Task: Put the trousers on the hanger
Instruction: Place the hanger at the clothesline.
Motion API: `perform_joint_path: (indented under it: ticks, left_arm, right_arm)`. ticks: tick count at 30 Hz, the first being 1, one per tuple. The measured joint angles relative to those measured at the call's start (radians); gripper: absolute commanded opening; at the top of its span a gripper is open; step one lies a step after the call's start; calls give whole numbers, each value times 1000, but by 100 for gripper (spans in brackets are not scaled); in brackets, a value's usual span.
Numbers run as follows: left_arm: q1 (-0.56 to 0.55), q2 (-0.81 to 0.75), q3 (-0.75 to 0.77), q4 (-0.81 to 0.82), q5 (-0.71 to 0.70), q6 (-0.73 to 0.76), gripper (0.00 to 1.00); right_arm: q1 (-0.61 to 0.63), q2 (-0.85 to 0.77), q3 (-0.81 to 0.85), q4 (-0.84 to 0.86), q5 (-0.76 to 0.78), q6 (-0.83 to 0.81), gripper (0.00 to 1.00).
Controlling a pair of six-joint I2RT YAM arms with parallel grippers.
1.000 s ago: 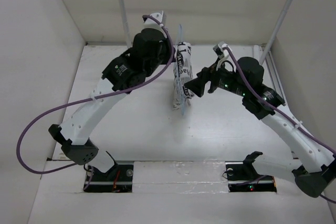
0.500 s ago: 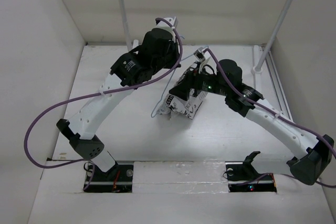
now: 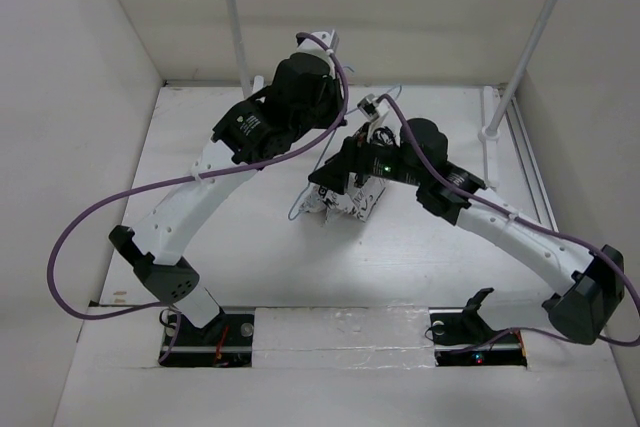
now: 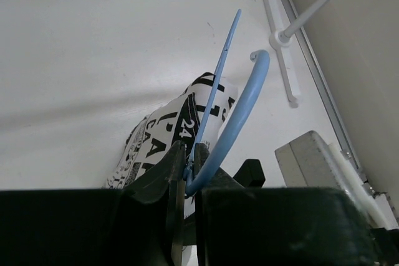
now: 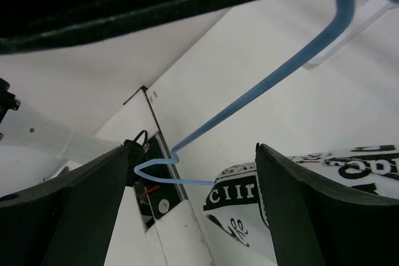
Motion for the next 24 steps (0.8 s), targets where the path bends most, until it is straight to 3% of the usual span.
perform_joint_path:
  ticks: [7,14,16,24]
  left_arm:
    - [0,-2,-14,45,-26,-17,0]
    - [0,-4,-74,89,-45,-27,0]
    - [1,-4,-78,100,-55,-29,0]
    - [-1,6,-46,124,-68,4,1]
  right_arm:
    - [5,37,-54,112,3,70,78]
    - [12,125,-122,285,2,184,25]
    - [15,128,-128,312,2,203,17]
    - [6,94,-125,336,6,250,4]
